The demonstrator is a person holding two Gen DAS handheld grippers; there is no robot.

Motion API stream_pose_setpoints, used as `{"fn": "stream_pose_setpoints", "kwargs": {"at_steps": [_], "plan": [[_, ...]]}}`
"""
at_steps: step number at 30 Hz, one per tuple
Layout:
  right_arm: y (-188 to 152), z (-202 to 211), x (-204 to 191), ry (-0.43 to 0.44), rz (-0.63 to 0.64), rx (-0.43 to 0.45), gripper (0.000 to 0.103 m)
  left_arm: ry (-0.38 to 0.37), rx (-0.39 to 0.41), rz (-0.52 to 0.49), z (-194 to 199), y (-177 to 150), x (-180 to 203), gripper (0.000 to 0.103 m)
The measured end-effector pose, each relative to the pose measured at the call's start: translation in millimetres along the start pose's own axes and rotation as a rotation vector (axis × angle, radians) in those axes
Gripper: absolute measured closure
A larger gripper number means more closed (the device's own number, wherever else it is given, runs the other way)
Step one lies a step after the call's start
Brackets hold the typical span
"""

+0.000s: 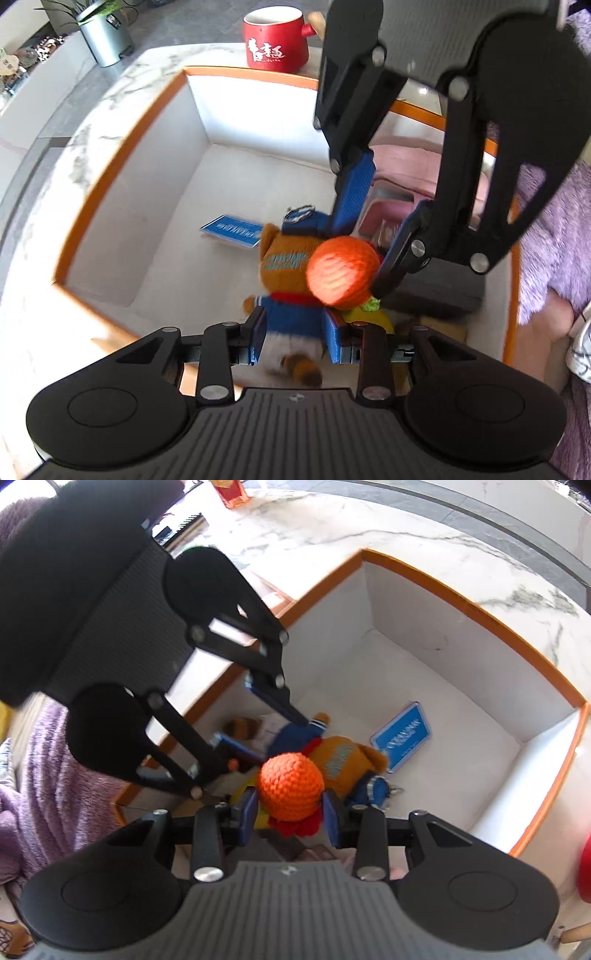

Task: Organize objects
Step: 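Lower the teddy bear and orange ball into the box with both grippers, then open both grippers and withdraw them from the box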

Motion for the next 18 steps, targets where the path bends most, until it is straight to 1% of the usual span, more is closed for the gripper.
{"fn": "stream_pose_setpoints", "kwargs": {"at_steps": [2,6,7,10,11,13,14,17,18], "plan": [[1,-6,-7,0.015,0.014,-0.009,0.064,0.011,0.008,0.007,11,-8,-2,0.064],[4,-22,-21,0.034,0.045,-0.029,0.065,0.002,0.074,0.065,29,-18,0,0.064],[4,-28,-24,0.03,0.052,-0.038,0.067,-0.001,0.095,0.087,34,-11,2,0.063],[4,-42,-29,0.033,0.047,-0.068,0.082,-0.007,0.139,0.125,41,-10,8,0.062],[4,-44,-30,0.033,0.045,-0.07,0.082,-0.006,0.149,0.127,36,-6,5,0.062],[2,-48,-33,0.032,0.041,-0.075,0.082,-0.002,0.162,0.123,32,0,14,0.062],[2,-48,-34,0.03,0.04,-0.075,0.082,-0.002,0.169,0.125,35,-9,24,0.062],[-1,-45,-39,0.013,0.041,-0.065,0.08,0.004,0.177,0.141,47,-12,22,0.062],[-2,-42,-41,0.005,0.043,-0.058,0.08,0.01,0.181,0.151,56,-10,28,0.062]]}}
Point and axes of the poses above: each gripper's, at about its wrist camera, not at the fingertips, and z roughly against the way its jaws point, x to its right, y to its top, the point moved 3 cm from there along -z, roughly the way its jaws point, and after that the axes turned 7 degrees about -x, right-handed, at the moved point
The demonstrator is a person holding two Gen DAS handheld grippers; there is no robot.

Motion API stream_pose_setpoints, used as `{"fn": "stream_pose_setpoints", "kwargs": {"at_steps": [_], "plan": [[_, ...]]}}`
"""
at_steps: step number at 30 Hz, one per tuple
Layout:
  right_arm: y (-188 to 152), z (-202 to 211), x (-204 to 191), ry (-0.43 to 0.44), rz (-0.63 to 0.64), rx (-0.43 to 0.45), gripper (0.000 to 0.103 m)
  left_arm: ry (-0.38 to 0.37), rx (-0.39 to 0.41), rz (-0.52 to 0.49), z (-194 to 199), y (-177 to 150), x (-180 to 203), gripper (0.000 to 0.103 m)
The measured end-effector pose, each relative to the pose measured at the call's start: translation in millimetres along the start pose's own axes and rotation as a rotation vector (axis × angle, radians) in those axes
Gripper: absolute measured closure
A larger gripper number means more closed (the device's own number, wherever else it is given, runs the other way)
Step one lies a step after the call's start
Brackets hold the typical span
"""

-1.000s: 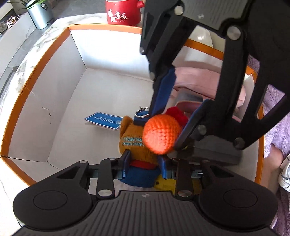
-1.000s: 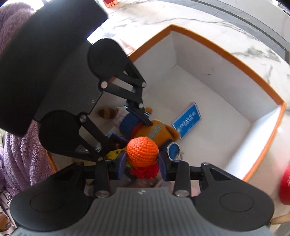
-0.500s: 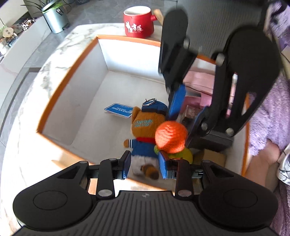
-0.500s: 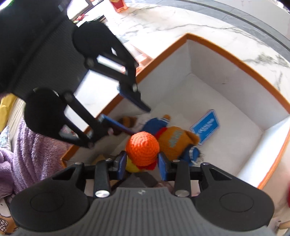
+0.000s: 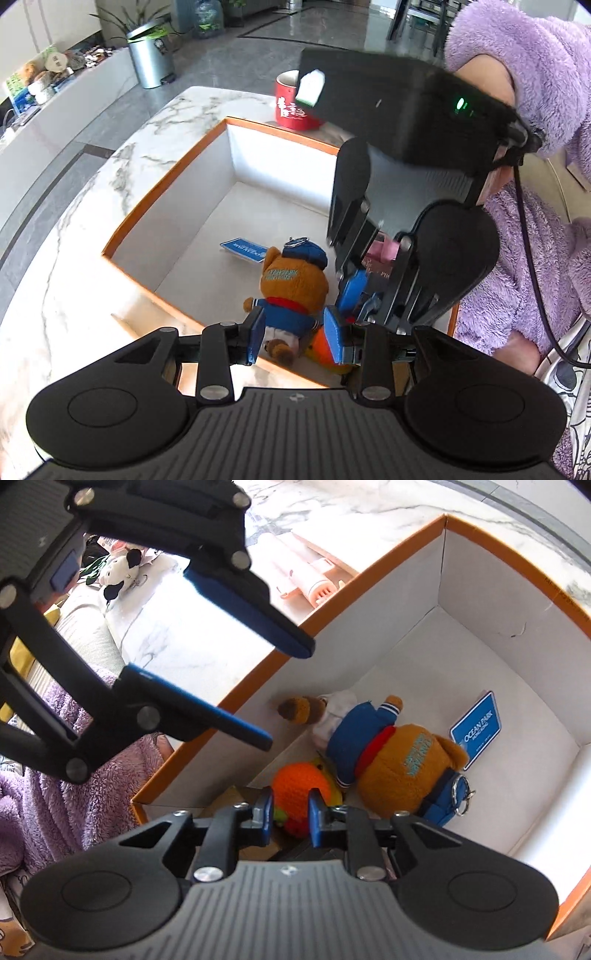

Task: Organize objects
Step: 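Open both grippers and withdraw them from the box, then move the left gripper to the pink fan while the right gripper approaches the white box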

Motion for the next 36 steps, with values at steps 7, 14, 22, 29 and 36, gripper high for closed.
{"fn": "stream_pose_setpoints", "kwargs": {"at_steps": [7,14,22,29,36], "plan": [[-4,23,-20,-0.076,0.021,0.065,0.076,0.056,0.021,0.086,42,-23,3,0.062],[11,56,-32,-0.148,0.06,0.162,0.066,0.161,0.017,0.188,83,-63,-3,0.058],[55,52,-53,-0.204,0.152,0.204,0.067,0.318,-0.029,0.216,80,-100,-20,0.055],[91,42,-65,-0.251,0.253,0.164,0.068,0.405,-0.06,0.173,54,-107,-46,0.055],[131,14,-51,-0.285,0.308,0.093,0.071,0.47,-0.086,0.004,8,-115,-54,0.048]]}}
Point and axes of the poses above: each gripper's, at about its wrist camera, not at the fingertips, and z roughly against the way its jaws point, x to its right, y to its top, the point moved 3 cm from there along -z, roughly the way its jaws point, and after that the axes turned 7 degrees about -x, right-handed, at the moved point
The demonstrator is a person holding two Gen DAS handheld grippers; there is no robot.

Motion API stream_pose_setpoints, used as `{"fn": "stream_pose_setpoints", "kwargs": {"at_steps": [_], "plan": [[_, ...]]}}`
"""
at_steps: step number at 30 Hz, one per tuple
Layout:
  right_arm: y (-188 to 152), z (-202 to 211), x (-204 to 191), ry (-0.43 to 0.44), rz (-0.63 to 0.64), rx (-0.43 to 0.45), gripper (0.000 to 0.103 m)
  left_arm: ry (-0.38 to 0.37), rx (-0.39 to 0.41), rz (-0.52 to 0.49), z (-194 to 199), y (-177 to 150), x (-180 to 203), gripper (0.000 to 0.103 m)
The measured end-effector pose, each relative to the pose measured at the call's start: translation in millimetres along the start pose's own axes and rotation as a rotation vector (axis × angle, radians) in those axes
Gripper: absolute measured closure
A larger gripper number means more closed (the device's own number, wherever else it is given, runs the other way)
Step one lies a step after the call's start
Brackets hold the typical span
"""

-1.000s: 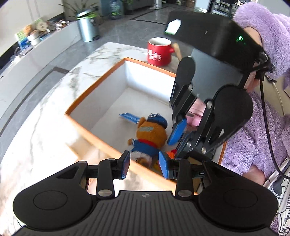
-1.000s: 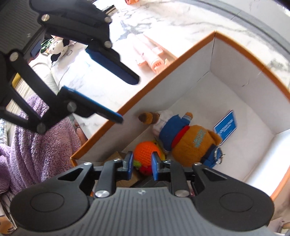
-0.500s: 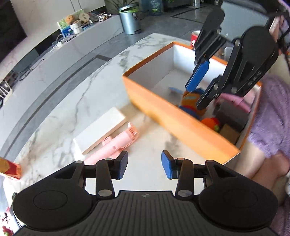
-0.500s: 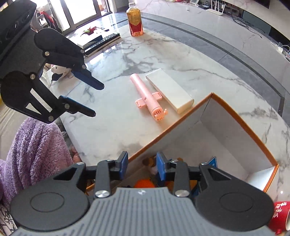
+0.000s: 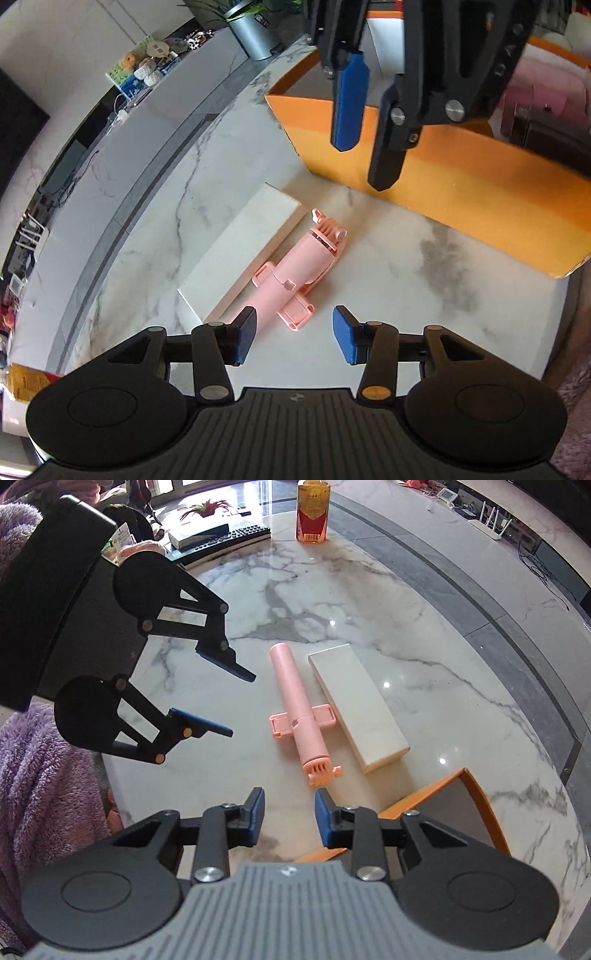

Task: Organize objects
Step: 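Move the left gripper to the pink fan while the right gripper approaches the white box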

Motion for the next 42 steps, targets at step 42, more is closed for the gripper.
{"fn": "stream_pose_setpoints", "kwargs": {"at_steps": [42], "plan": [[45,-90,20,0.196,0.095,-0.149,0.074,0.313,0.105,-0.598,-51,-36,74,0.026]]}}
Point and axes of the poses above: each gripper's, at about its wrist camera, not at the fingertips, and z roughly against the way its jaws point, x to its right, y to its top, the point moved 3 cm from there along -z, roughly the way its jaws point, and after that the axes turned 7 degrees about -x, right-handed, at the moved point
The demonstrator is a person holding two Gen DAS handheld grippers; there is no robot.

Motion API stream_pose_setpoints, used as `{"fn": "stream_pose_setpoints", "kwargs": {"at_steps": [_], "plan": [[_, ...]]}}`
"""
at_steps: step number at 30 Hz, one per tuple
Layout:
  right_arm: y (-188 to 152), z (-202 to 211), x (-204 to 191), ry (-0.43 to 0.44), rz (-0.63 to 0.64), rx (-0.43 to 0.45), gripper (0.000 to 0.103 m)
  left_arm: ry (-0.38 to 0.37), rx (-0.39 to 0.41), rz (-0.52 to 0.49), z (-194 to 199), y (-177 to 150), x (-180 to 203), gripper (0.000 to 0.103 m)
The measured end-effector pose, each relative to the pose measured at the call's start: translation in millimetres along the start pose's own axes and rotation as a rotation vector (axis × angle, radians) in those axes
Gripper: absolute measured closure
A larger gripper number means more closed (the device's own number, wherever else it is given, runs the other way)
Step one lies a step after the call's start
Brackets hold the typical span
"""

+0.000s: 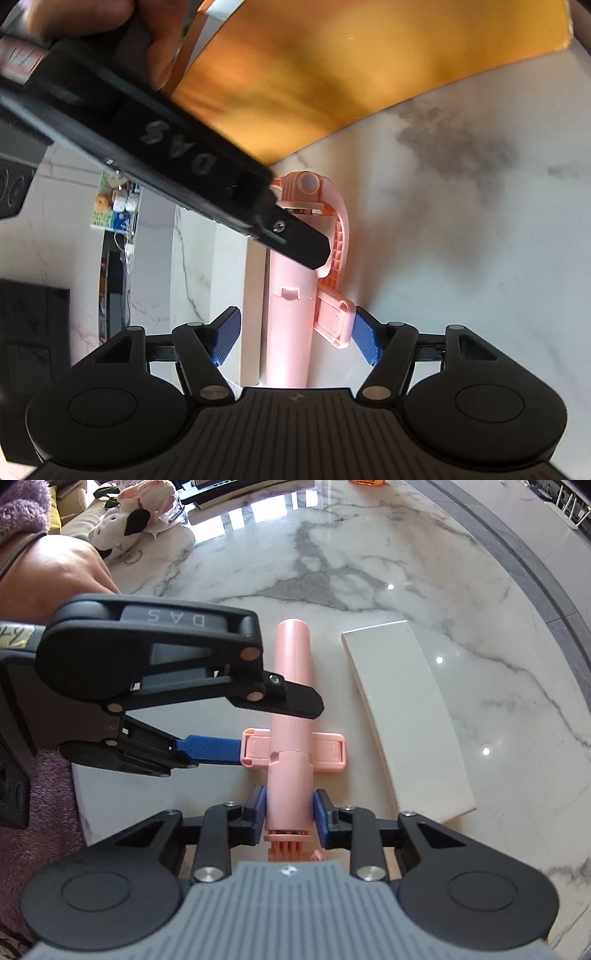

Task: Organize objects
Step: 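Move the left gripper to the pink fan while the right gripper approaches the white box, then grasp the pink fan with the left gripper while the right gripper grasps the white box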

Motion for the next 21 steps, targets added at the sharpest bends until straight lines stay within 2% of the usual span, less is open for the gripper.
{"fn": "stream_pose_setpoints", "kwargs": {"at_steps": [2,3,4,6,11,15,17,19,21], "plan": [[-2,2,4,0.072,-0.038,0.003,0.074,0.009,0.005,-0.036,2,1,5,0.029],[-3,4,5,0.096,-0.044,0.008,0.074,-0.003,0.007,-0.039,4,3,7,0.035],[-4,4,4,0.103,-0.04,0.008,0.074,-0.023,0.005,-0.028,6,4,7,0.042],[-4,4,2,0.091,-0.038,0.003,0.074,-0.06,-0.005,-0.003,8,7,7,0.05],[-5,5,-1,0.1,-0.023,-0.012,0.073,-0.097,-0.001,0.056,19,11,7,0.052],[-4,15,0,0.078,-0.009,-0.002,0.069,-0.183,-0.034,0.201,25,9,-8,0.053],[-2,24,2,0.049,0.01,0.01,0.061,-0.22,-0.058,0.263,26,3,-14,0.053],[0,32,6,0.035,0.019,0.023,0.06,-0.261,-0.083,0.315,27,-3,-19,0.053],[5,40,11,0.005,0.027,0.046,0.051,-0.305,-0.102,0.355,28,-7,-27,0.053]]}}
Point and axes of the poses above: each gripper's, at about its wrist camera, not at the fingertips, and z roughly against the way its jaws point, x to its right, y to its top, the point moved 3 cm from there along -z, roughly the way its jaws point, and after that the axes turned 7 degrees about -x, right-handed, at the moved point
